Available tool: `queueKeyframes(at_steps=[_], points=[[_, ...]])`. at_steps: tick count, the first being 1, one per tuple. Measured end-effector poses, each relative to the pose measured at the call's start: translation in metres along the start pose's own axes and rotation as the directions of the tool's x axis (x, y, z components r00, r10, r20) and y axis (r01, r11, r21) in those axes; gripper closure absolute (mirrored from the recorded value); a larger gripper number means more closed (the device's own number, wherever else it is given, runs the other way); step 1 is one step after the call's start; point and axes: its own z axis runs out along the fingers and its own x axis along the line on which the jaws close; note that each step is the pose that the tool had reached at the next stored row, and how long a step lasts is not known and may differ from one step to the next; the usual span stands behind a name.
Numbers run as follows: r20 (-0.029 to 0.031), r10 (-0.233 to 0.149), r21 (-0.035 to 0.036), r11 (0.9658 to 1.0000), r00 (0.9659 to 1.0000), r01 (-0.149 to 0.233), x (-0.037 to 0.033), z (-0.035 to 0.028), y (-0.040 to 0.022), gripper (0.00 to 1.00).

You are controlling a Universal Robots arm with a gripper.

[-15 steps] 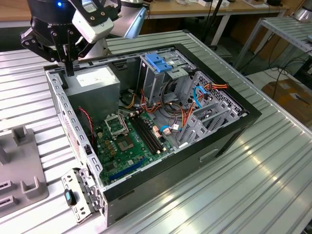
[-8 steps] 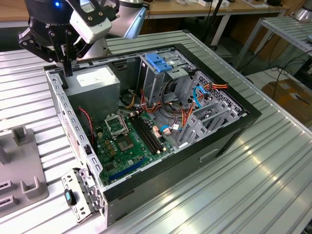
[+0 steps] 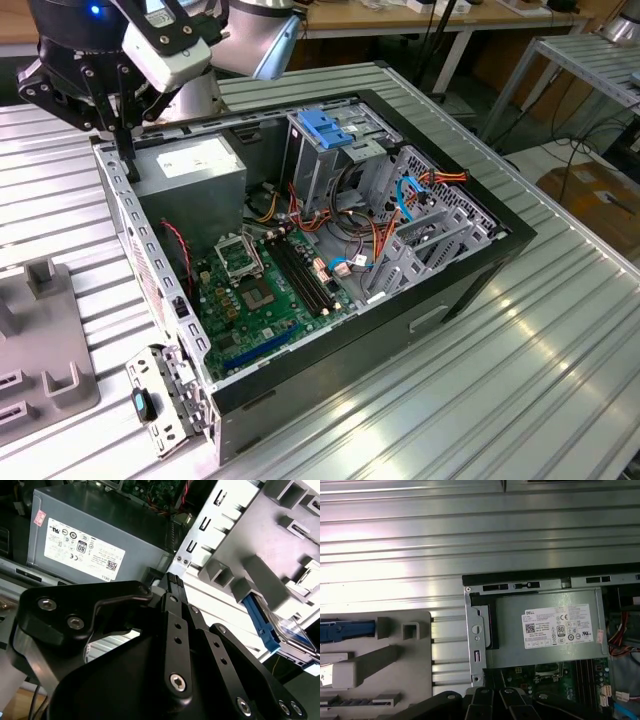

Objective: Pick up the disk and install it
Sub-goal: 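Reach for the disk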

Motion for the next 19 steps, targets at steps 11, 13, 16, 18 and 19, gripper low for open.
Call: queueKeyframes(at_steps=[11,13,16,18,19], points=[[0.0,0.0,0.0002,1.0,1.0,0.0,0.0062,-0.0001,-0.0005,0.89],[0.0,0.0,0.0002,1.0,1.0,0.0,0.0069,-0.0001,-0.0005,0.89],[-0.0001,0.0,0.0002,1.0,1.0,0.0,0.007,-0.0001,-0.0005,0.89],[-0.0001,0.0,0.0002,1.0,1.0,0.0,0.007,-0.0001,-0.0005,0.89],[0.0,0.0,0.0002,1.0,1.0,0.0,0.007,-0.0001,-0.0005,0.89]])
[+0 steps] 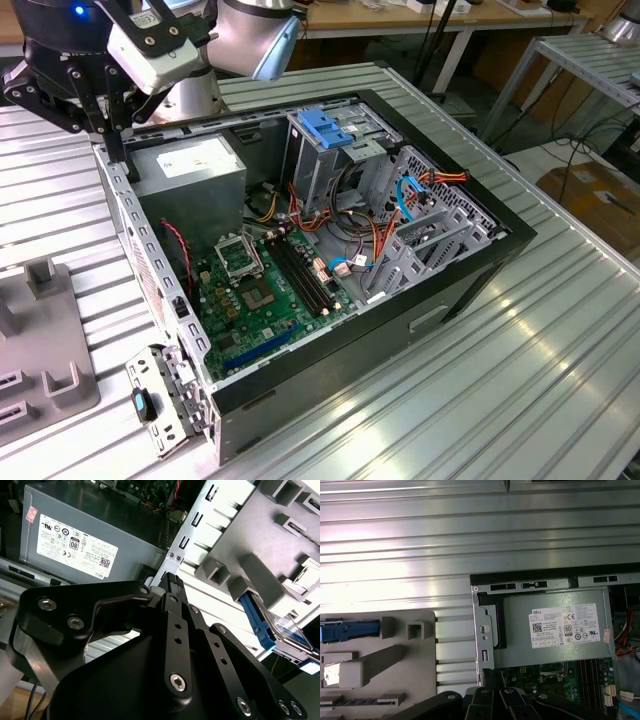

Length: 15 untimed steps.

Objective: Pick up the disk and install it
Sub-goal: 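Reach for the disk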

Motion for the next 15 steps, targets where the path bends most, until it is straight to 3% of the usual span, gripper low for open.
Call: queueKeyframes(at_steps=[15], points=[[0.0,0.0,0.0,1.0,1.0,0.0,0.0085,-0.0002,-0.0006,0.89]])
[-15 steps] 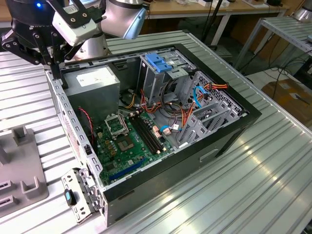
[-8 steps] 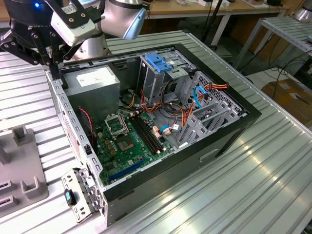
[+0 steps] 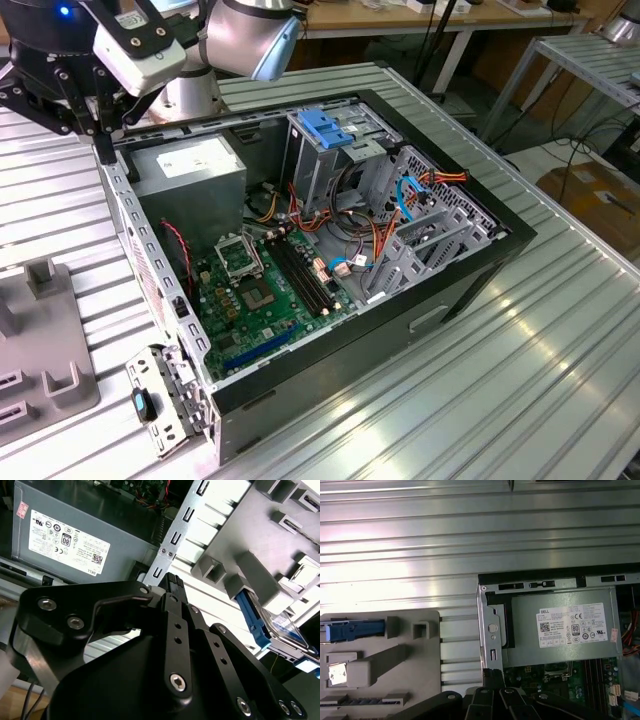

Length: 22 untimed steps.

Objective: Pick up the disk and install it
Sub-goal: 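Reach for the disk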

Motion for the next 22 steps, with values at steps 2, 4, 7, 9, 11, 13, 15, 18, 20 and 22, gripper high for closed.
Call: queueKeyframes(at_steps=[2,4,7,9,11,13,15,18,20,22], points=[[0.0,0.0,0.0,1.0,1.0,0.0,0.0003,0.0,0.0,0.89],[0.0,0.0,0.0,1.0,1.0,0.0,0.0006,0.0,0.0,0.89],[0.0,0.0,0.0,1.0,1.0,0.0,0.0007,0.0,-0.0001,0.89],[0.0,0.0,0.0,1.0,1.0,0.0,0.0008,0.0,-0.0001,0.89],[0.0,0.0,0.0,1.0,1.0,0.0,0.0009,0.0,-0.0001,0.89],[0.0,0.0,-0.0001,1.0,1.0,0.0,0.0011,0.0,-0.0001,0.89],[0.0,0.0,0.0,1.0,1.0,0.0,0.0028,-0.0001,-0.0002,0.89],[0.0,0.0,0.0,1.0,1.0,0.0,0.0049,-0.0001,-0.0004,0.89],[0.0,0.0,0.0001,1.0,1.0,0.0,0.0063,-0.0002,-0.0005,0.89],[0.0,0.0,0.0,1.0,1.0,0.0,0.0075,-0.0002,-0.0006,0.89]])
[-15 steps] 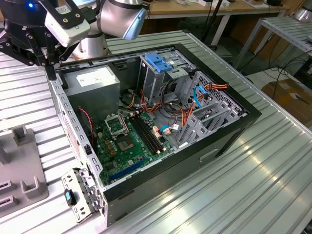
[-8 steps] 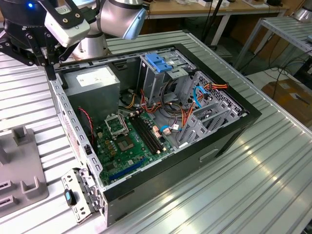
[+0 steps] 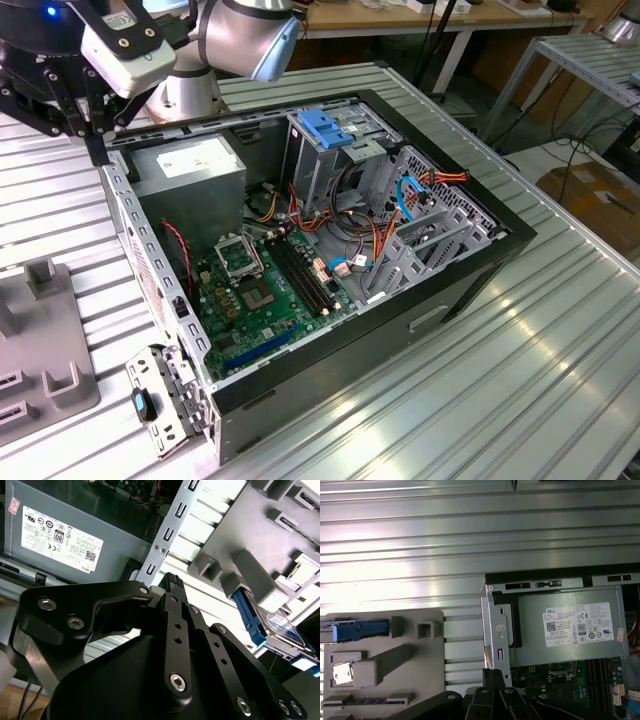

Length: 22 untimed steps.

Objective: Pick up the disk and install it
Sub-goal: 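Reach for the disk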

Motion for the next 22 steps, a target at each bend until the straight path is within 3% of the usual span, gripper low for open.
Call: queueKeyframes(at_steps=[22], points=[[0.0,0.0,0.0,1.0,1.0,0.0,0.0099,-0.0002,-0.0008,0.89]])
